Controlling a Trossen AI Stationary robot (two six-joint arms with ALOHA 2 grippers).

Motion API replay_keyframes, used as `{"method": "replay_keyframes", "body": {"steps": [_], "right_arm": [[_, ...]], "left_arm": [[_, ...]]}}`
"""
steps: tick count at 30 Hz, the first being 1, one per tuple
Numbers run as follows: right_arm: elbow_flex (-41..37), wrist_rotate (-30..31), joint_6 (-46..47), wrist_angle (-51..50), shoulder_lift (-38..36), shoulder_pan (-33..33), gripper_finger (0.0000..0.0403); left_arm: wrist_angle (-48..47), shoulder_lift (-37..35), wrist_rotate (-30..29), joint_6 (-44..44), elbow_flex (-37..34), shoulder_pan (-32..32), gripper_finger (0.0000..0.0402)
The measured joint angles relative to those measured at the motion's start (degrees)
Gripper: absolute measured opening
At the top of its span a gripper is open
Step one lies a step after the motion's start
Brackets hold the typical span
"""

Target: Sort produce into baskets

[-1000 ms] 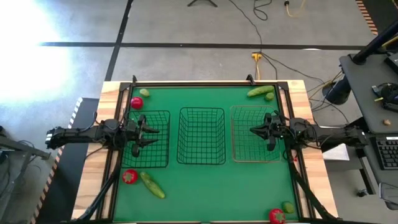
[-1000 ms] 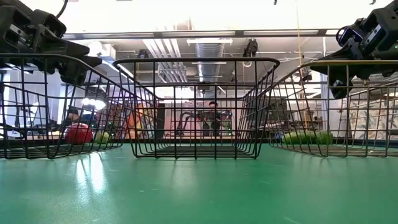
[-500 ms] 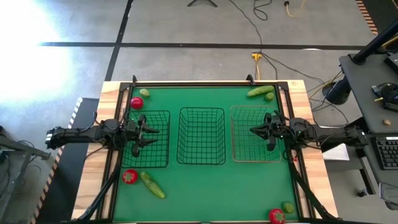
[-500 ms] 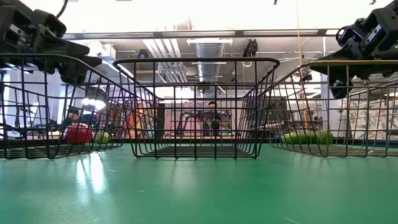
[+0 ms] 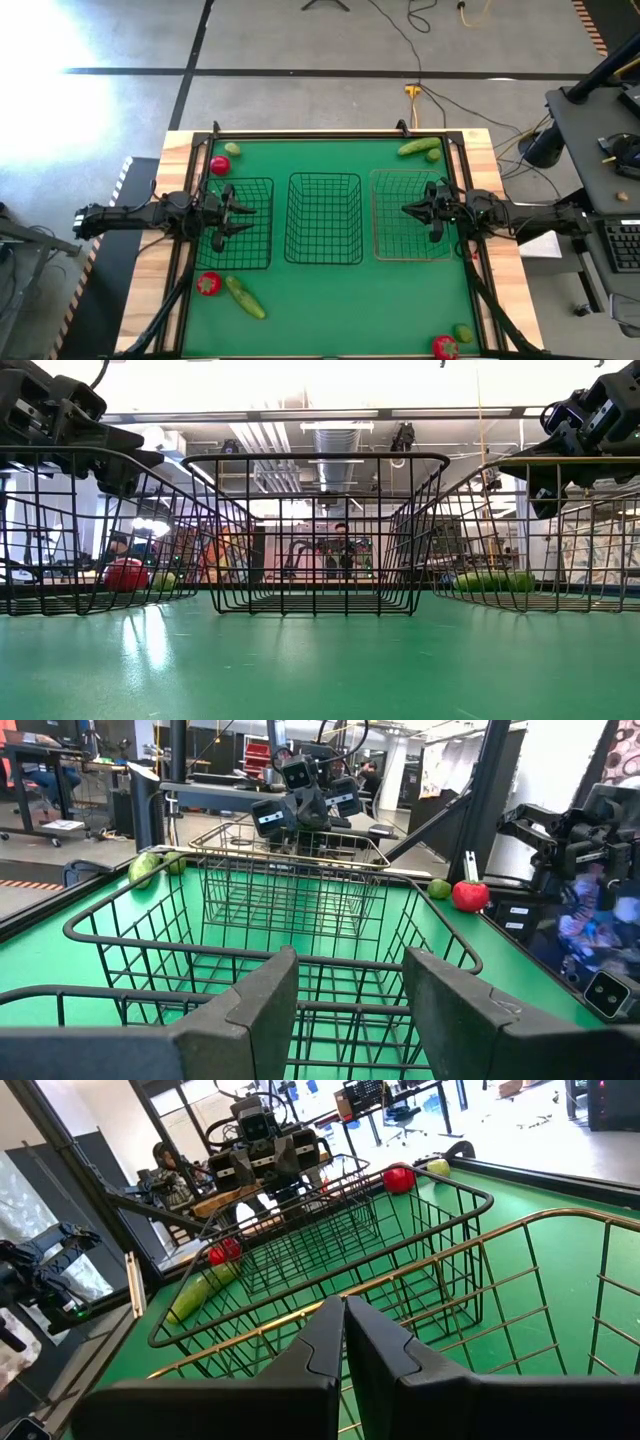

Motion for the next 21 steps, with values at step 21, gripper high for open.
{"method": "replay_keyframes", "body": {"steps": [21], "right_arm": [[0.0, 0.0, 0.0, 0.0, 0.0, 0.0, 0.0009]], "left_arm": [[39.9, 4.7, -16.4, -10.7, 0.0, 0.1, 0.0166]]}}
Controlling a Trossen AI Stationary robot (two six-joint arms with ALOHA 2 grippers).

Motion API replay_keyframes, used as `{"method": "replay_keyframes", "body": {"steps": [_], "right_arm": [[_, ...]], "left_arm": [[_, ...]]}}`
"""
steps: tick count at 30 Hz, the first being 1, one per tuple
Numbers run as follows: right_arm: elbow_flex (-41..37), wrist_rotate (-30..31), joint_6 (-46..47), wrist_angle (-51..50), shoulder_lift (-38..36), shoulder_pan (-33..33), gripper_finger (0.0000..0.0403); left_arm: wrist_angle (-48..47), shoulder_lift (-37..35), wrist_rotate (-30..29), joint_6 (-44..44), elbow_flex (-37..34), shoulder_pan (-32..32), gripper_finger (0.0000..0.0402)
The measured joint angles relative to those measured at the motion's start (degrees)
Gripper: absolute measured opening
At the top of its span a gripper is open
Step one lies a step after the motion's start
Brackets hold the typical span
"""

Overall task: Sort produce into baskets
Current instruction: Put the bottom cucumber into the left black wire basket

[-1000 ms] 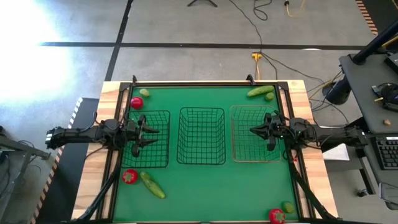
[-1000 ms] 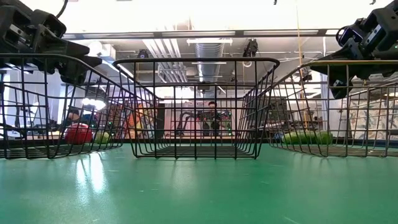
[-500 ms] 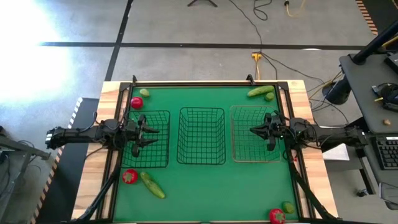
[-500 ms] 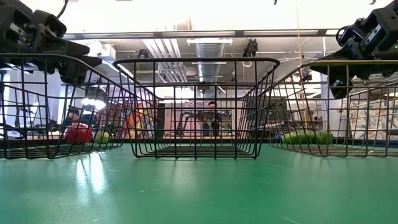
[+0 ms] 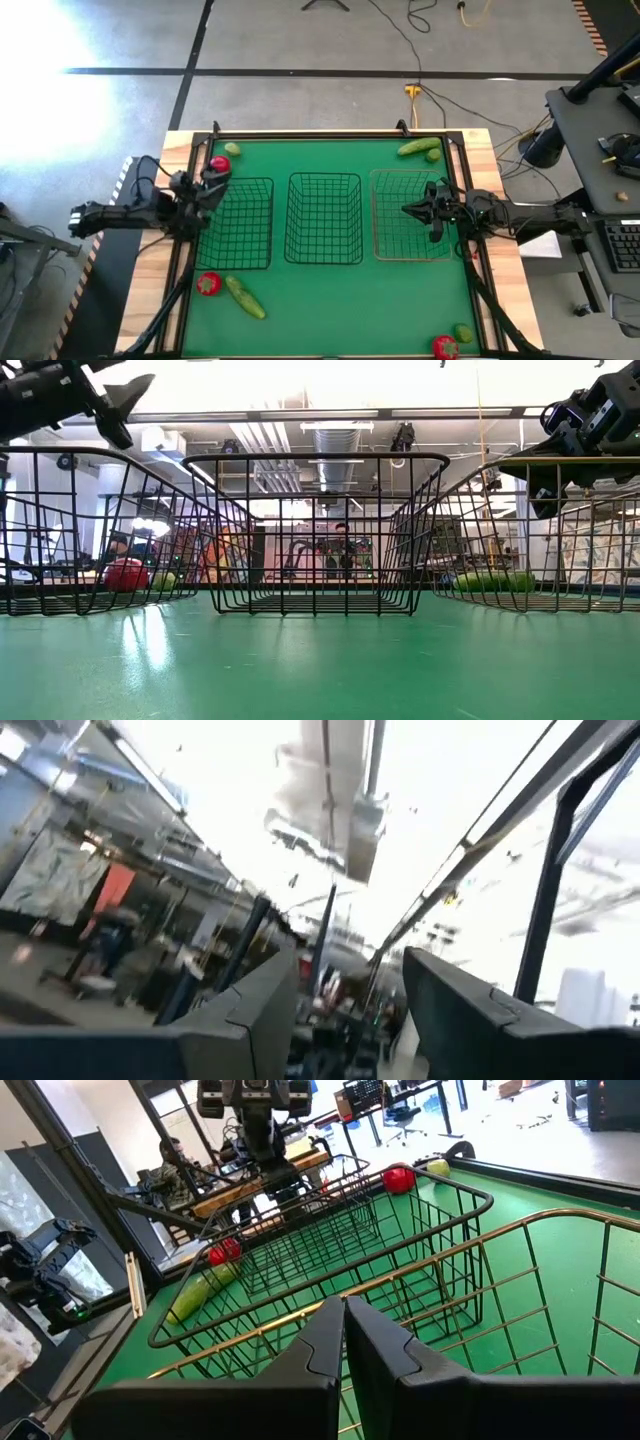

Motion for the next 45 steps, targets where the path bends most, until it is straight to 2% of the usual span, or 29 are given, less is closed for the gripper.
{"method": "replay_keyframes", "body": {"steps": [3, 5, 7, 11, 15, 18, 23, 26, 29, 31, 35, 38, 40, 42, 45], "right_arm": [[0.0, 0.0, 0.0, 0.0, 0.0, 0.0, 0.0009], [0.0, 0.0, 0.0, 0.0, 0.0, 0.0, 0.0009], [0.0, 0.0, 0.0, 0.0, 0.0, 0.0, 0.0009], [0.0, 0.0, 0.0, 0.1, 0.0, 0.0, 0.0009], [0.0, 0.0, 0.0, 0.1, 0.0, 0.0, 0.0009], [0.0, 0.0, 0.0, 0.1, 0.0, 0.0, 0.0009], [0.0, 0.0, 0.0, 0.1, 0.0, 0.0, 0.0009], [0.0, 0.0, 0.0, 0.1, 0.0, 0.0, 0.0009], [0.0, 0.0, 0.0, 0.1, 0.0, 0.0, 0.0009], [0.0, 0.0, 0.0, 0.1, 0.0, 0.0, 0.0009], [0.0, 0.0, 0.0, 0.1, 0.0, 0.0, 0.0009], [0.0, 0.0, 0.0, 0.1, 0.0, 0.0, 0.0009], [0.0, 0.0, 0.0, 0.1, 0.0, 0.0, 0.0009], [0.0, 0.0, 0.0, 0.1, 0.0, 0.0, 0.0009], [0.0, 0.0, 0.0, 0.1, 0.0, 0.0, 0.0009]], "left_arm": [[0.5, 0.9, 0.0, -0.6, 0.0, 0.0, 0.0166], [0.7, 1.9, 2.1, -4.0, 0.0, 0.0, 0.0165], [0.6, 3.3, 8.6, -6.4, 0.7, 0.0, 0.0165], [1.2, 7.0, 27.0, -8.2, 5.9, -0.5, 0.0165], [-1.8, 12.4, 37.5, -10.7, 11.4, -3.0, 0.0164], [-5.6, 16.6, 41.0, -10.8, 14.9, -6.5, 0.0164], [-5.0, 24.6, 40.7, -10.9, 18.7, -18.0, 0.0164], [-5.5, 29.6, 36.0, -8.7, 20.9, -26.7, 0.0164], [-9.1, 34.6, 26.9, -8.2, 23.6, -35.0, 0.0164], [-12.6, 37.9, 17.6, -8.5, 26.0, -40.0, 0.0164], [-20.6, 44.8, -4.7, -11.9, 32.3, -48.4, 0.0164], [-27.8, 50.1, -18.4, -17.9, 37.9, -52.4, 0.0164], [-32.8, 53.7, -25.0, -23.1, 41.7, -54.1, 0.0164], [-38.3, 57.3, -29.5, -28.9, 45.3, -55.1, 0.0164], [-46.4, 62.9, -32.4, -39.0, 50.6, -55.8, 0.0164]]}}
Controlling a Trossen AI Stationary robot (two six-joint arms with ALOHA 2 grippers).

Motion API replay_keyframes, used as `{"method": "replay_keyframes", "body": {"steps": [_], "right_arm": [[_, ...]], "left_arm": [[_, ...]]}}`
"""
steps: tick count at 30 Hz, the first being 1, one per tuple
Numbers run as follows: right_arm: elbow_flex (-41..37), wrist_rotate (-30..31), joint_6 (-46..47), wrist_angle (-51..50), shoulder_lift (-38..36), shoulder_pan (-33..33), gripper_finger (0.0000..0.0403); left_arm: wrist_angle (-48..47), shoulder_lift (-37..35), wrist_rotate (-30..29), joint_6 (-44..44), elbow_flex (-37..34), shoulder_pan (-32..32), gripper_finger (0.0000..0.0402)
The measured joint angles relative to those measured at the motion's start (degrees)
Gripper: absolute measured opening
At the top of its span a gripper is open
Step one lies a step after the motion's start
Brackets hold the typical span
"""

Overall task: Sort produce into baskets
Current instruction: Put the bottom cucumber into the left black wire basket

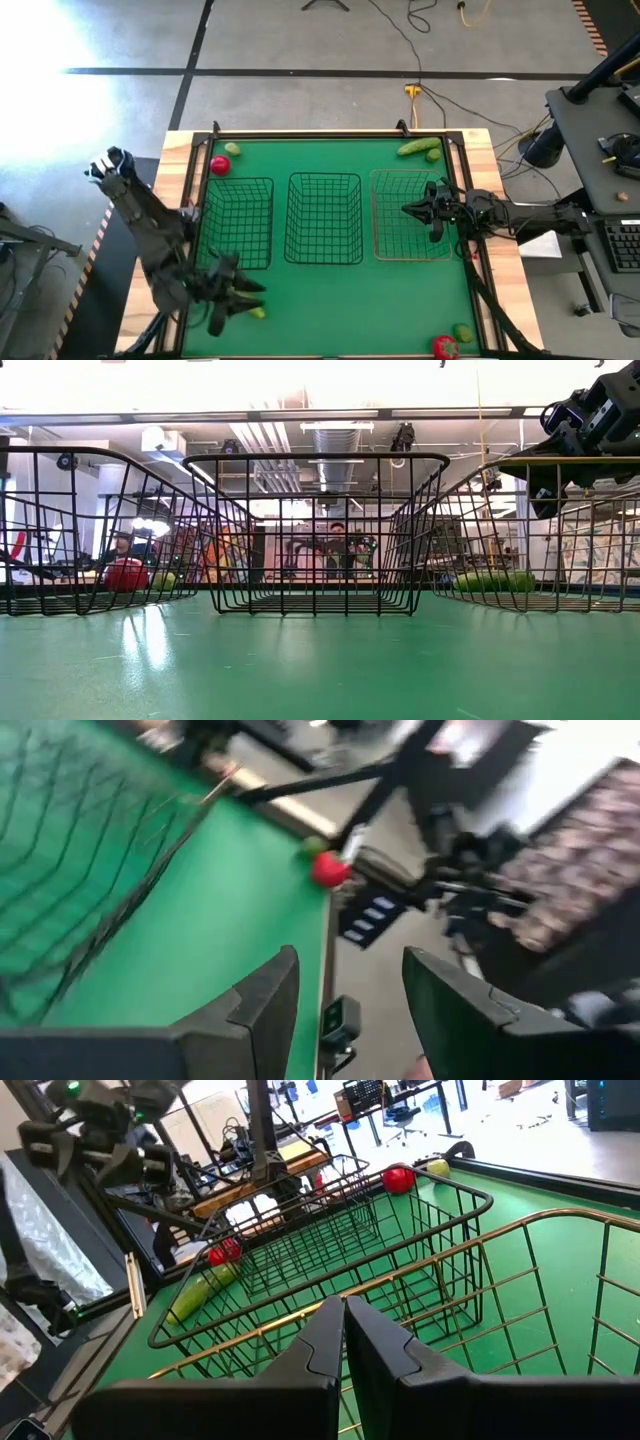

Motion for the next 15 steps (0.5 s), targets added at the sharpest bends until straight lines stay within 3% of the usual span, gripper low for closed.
{"method": "replay_keyframes", "body": {"steps": [4, 8, 11, 15], "right_arm": [[0.0, 0.0, 0.0, 0.0, 0.0, 0.0, 0.0009], [0.0, 0.0, 0.0, 0.0, 0.0, 0.0, 0.0009], [0.0, 0.0, 0.0, 0.0, 0.0, 0.0, 0.0009], [0.0, 0.0, 0.0, 0.0, 0.0, 0.0, 0.0009]], "left_arm": [[-9.5, 7.8, 1.1, -15.7, 6.7, -0.3, 0.0164], [-18.0, 14.9, 8.4, -29.9, 13.8, -0.4, 0.0164], [-26.6, 20.0, 13.1, -38.6, 19.7, -0.6, 0.0164], [-36.6, 26.2, 14.9, -46.7, 26.4, -1.6, 0.0164]]}}
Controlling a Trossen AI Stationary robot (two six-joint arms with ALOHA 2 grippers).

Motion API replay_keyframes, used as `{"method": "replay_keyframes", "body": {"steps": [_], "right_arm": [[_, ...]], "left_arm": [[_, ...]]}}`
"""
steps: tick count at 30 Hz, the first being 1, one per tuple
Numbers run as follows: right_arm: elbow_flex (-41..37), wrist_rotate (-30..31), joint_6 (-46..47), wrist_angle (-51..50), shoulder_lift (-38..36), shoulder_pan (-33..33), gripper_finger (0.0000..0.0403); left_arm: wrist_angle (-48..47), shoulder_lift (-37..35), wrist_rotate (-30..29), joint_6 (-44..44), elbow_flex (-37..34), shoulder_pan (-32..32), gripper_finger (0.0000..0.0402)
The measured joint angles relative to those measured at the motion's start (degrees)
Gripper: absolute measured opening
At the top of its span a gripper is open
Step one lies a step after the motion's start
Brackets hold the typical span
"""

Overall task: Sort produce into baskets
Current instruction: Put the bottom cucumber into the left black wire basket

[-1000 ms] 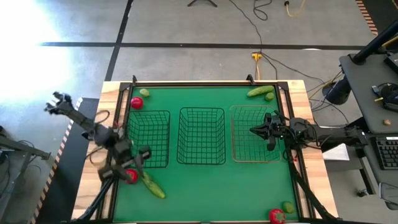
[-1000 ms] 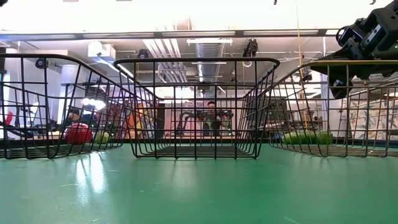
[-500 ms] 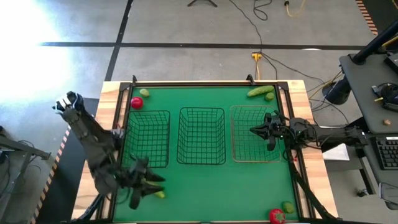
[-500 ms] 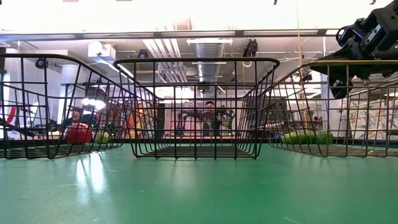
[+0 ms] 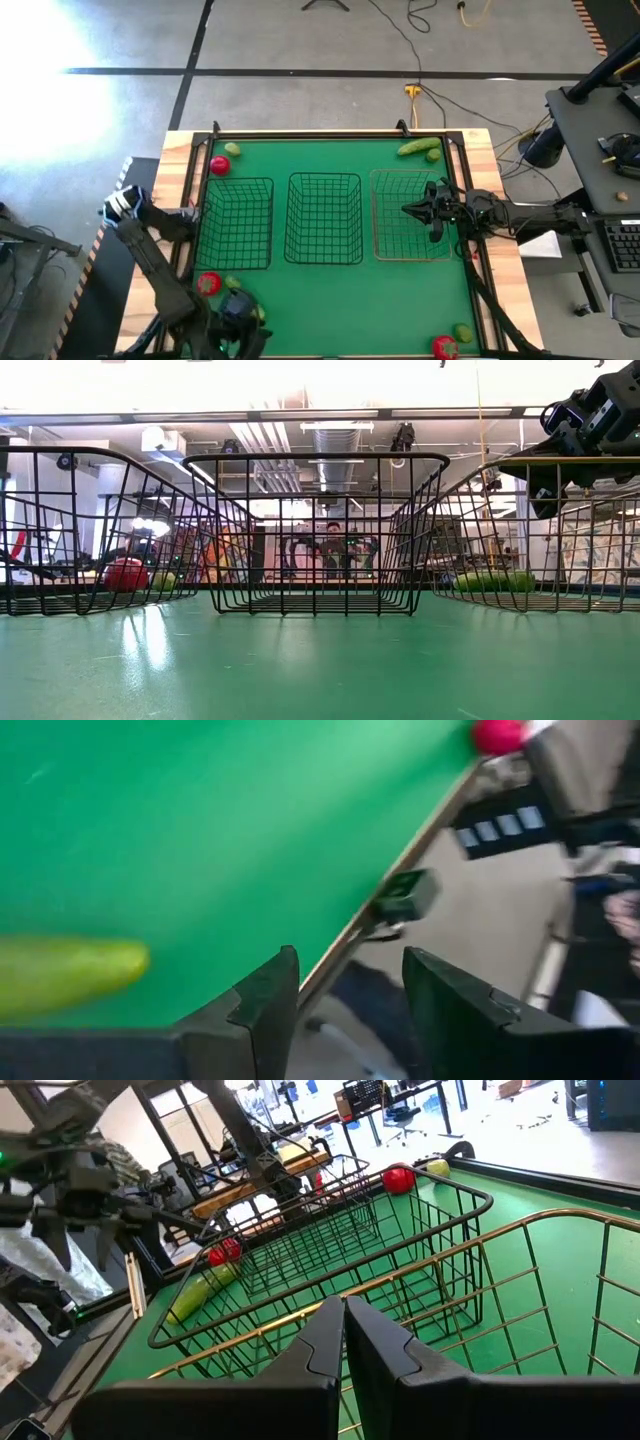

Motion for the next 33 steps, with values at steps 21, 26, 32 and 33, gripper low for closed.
{"method": "replay_keyframes", "body": {"steps": [21, 26, 32, 33], "right_arm": [[0.0, 0.0, 0.0, 0.0, 0.0, 0.0, 0.0009], [0.0, 0.0, 0.0, 0.0, 0.0, 0.0, 0.0009], [0.0, 0.0, 0.0, 0.0, 0.0, 0.0, 0.0009], [0.0, 0.0, 0.0, 0.0, 0.0, 0.0, 0.0009]], "left_arm": [[-30.8, 11.2, 19.4, -32.7, 7.9, 4.5, 0.0312], [-35.3, 12.3, 24.0, -34.8, 7.9, 4.5, 0.0336], [-36.7, 15.9, 23.8, -37.0, 7.9, 5.5, 0.0341], [-36.6, 16.6, 23.8, -37.0, 7.9, 5.8, 0.0341]]}}
